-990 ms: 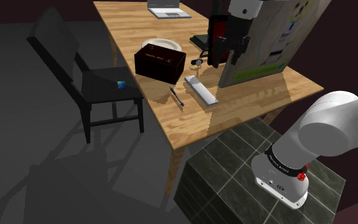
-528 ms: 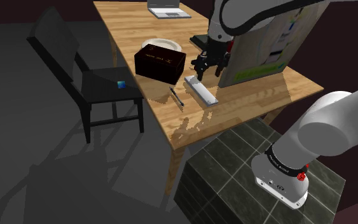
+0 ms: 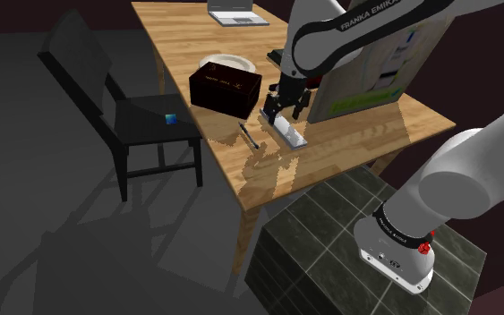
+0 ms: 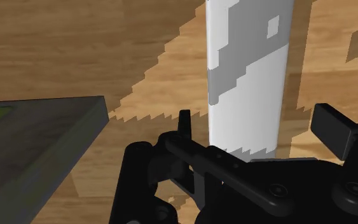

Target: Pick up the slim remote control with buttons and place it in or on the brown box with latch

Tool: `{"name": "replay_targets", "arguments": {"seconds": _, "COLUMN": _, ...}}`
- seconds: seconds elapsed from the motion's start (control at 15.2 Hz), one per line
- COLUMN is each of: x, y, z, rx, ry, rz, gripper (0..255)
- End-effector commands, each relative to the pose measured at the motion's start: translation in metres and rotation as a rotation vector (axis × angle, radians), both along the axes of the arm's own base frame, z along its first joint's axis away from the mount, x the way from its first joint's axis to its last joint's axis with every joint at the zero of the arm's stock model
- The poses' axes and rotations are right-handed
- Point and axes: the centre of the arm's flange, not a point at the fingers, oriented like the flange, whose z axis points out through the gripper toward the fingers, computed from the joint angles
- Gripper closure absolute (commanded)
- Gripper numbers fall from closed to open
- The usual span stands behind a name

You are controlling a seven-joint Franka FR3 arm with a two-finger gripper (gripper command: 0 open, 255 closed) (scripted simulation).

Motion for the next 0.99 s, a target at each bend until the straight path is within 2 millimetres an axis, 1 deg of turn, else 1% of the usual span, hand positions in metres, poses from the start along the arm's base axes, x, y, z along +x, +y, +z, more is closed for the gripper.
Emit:
{"name": "replay_targets", "arguments": {"seconds": 0.0, "x": 0.0, "y": -0.0007, "z": -0.0099, "rx": 0.0, "ry": -0.001, "rz": 0.0, "gripper": 0}}
{"name": "replay_targets", "arguments": {"seconds": 0.07, "x": -0.0002, "y": -0.0008, "z": -0.0183, "rx": 0.0, "ry": -0.001, "rz": 0.0, "gripper": 0}}
{"name": "replay_targets", "arguments": {"seconds": 0.59, "x": -0.0001, "y": -0.0008, "z": -0.0182, "rx": 0.0, "ry": -0.001, "rz": 0.0, "gripper": 0}}
{"name": "replay_targets", "arguments": {"seconds": 0.66, "x": -0.0001, "y": -0.0008, "z": -0.0182, "rx": 0.0, "ry": -0.001, "rz": 0.0, "gripper": 255}}
{"name": "replay_targets", "arguments": {"seconds": 0.92, "x": -0.0001, "y": -0.0008, "z": -0.0182, "rx": 0.0, "ry": -0.001, "rz": 0.0, "gripper": 255}}
